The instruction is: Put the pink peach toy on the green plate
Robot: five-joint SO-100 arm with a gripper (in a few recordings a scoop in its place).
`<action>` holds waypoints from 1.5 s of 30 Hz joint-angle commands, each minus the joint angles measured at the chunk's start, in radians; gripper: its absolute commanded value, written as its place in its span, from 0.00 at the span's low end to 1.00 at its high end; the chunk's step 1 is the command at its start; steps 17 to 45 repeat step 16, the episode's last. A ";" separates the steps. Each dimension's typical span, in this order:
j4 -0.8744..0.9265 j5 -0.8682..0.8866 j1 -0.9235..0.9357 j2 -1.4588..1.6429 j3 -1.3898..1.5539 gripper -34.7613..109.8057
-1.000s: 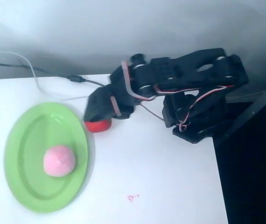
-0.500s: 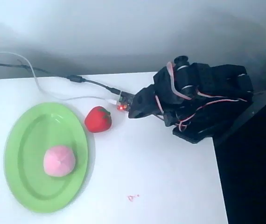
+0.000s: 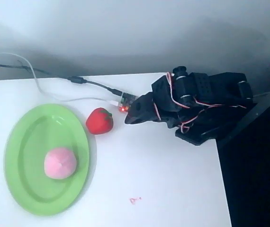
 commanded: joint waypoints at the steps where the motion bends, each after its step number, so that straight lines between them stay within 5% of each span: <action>1: 0.003 0.002 -0.040 0.040 0.055 0.24; 45: 0.003 -0.002 -0.054 0.040 0.057 0.26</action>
